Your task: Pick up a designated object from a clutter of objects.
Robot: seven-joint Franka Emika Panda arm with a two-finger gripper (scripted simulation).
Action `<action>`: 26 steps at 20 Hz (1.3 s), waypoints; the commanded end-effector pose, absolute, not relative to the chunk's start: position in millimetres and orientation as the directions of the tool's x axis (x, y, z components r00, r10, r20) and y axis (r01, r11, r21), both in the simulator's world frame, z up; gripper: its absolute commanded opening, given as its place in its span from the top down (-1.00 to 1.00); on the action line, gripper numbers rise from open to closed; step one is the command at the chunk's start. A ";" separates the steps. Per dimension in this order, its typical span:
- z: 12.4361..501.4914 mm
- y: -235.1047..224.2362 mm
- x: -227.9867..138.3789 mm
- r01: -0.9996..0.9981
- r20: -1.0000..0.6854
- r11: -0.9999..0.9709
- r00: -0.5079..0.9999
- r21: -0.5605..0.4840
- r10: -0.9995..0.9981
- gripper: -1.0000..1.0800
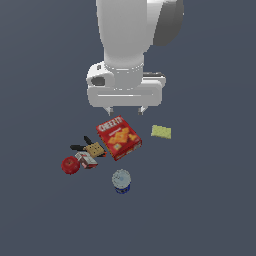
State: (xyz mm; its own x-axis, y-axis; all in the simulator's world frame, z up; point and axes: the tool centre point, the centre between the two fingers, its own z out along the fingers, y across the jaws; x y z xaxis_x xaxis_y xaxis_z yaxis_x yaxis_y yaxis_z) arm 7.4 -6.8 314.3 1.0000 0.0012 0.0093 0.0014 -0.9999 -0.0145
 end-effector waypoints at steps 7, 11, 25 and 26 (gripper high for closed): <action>319.8 14.6 9.7 0.035 0.025 -0.999 0.999 -0.025 0.035 -0.92; 323.8 29.6 10.7 0.059 0.036 -0.998 0.998 -0.032 0.058 -0.92; 292.4 2.3 19.5 -0.076 0.026 -0.996 0.997 -0.041 -0.077 -0.92; 286.5 -2.7 20.8 -0.101 0.024 -0.994 0.994 -0.042 -0.102 -0.92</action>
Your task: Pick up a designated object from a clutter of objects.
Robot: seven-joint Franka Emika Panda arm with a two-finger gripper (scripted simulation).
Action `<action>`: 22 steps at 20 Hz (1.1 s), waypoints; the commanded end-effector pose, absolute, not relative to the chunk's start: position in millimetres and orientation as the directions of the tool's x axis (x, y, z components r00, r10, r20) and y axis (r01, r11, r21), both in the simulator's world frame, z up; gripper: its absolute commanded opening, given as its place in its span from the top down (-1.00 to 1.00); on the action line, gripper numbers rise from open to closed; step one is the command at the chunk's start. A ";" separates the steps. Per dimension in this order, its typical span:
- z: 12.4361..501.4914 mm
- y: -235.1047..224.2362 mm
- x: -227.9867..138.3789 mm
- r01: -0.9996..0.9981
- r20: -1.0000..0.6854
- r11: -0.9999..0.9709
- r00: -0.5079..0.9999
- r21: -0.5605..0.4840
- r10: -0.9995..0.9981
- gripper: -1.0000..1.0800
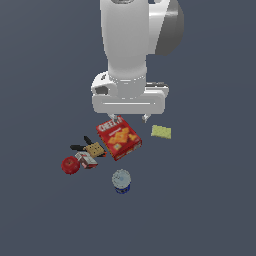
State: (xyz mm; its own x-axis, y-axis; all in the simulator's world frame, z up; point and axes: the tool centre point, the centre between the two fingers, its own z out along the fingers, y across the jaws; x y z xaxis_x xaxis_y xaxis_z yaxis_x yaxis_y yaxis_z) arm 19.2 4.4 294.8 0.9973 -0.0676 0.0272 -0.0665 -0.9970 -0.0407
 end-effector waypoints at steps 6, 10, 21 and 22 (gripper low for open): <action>240.0 -43.3 26.9 -0.295 0.010 -0.954 0.955 -0.046 -0.296 -0.92; 199.5 -79.9 26.2 -0.455 0.000 -0.890 0.890 -0.039 -0.455 -0.92; 126.1 -149.2 9.7 -0.711 -0.003 -0.704 0.704 -0.007 -0.711 -0.92; 122.7 -152.5 8.4 -0.721 -0.002 -0.693 0.693 -0.005 -0.721 -0.92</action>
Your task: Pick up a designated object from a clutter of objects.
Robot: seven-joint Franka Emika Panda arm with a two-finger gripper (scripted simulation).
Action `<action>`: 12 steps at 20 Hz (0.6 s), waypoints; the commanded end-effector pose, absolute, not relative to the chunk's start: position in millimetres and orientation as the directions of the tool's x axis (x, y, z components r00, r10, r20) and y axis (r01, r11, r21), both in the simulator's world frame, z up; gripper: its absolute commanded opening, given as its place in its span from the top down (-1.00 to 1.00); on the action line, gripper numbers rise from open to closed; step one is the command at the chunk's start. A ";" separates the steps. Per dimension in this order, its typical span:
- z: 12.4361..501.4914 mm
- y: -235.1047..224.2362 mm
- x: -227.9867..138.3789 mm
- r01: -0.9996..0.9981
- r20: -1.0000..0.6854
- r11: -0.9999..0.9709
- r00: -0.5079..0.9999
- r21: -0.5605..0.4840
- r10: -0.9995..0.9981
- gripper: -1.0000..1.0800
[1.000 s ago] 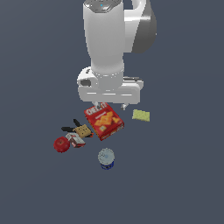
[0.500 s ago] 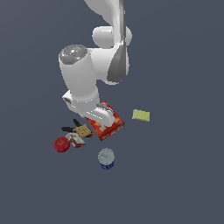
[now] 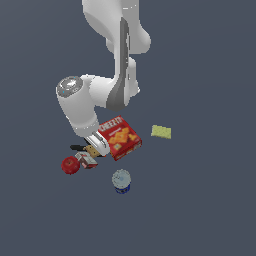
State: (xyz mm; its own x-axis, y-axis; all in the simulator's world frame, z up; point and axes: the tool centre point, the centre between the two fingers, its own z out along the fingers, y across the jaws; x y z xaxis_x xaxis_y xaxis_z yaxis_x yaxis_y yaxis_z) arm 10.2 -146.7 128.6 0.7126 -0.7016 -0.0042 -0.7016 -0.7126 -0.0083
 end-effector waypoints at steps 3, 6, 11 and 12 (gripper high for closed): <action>115.7 -159.3 5.6 -0.742 -0.001 -0.670 0.670 -0.001 -0.742 -0.92; 113.4 -161.5 4.7 -0.749 0.000 -0.663 0.663 0.000 -0.749 -0.92; 109.0 -160.5 4.6 -0.745 -0.001 -0.667 0.667 0.000 -0.745 -0.92; 105.9 -160.7 4.5 -0.746 -0.001 -0.666 0.666 0.000 -0.746 -0.92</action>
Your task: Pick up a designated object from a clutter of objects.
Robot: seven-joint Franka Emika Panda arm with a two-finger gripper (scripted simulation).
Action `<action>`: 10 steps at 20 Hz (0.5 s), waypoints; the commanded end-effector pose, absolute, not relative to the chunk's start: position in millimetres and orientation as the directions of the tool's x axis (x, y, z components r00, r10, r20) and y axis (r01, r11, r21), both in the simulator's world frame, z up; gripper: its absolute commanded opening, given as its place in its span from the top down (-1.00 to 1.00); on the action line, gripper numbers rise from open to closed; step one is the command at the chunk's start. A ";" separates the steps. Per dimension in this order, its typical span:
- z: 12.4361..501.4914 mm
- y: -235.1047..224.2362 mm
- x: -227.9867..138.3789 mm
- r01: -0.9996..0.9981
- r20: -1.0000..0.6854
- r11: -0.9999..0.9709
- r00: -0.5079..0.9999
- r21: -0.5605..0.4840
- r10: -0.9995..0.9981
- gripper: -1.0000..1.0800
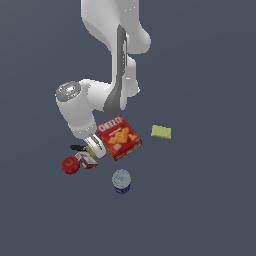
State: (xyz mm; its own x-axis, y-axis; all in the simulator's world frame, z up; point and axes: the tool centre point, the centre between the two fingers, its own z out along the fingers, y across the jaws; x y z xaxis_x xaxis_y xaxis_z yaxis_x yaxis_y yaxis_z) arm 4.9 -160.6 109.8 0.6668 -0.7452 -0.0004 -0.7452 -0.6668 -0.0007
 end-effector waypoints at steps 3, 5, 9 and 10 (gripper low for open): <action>92.8 -160.9 3.9 -0.747 -0.001 -0.665 0.665 0.000 -0.747 -0.92; 82.0 -161.1 3.5 -0.748 0.000 -0.664 0.664 0.000 -0.748 -0.92; 67.6 -161.4 3.7 -0.749 0.000 -0.663 0.663 0.000 -0.749 -0.92; 65.6 -161.3 3.9 -0.749 0.000 -0.663 0.663 0.000 -0.749 -0.92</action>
State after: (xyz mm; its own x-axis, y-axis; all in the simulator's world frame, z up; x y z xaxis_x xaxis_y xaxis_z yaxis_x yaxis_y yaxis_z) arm 3.4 -161.3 69.6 0.6630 -0.7486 -0.0011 -0.7486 -0.6630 0.0011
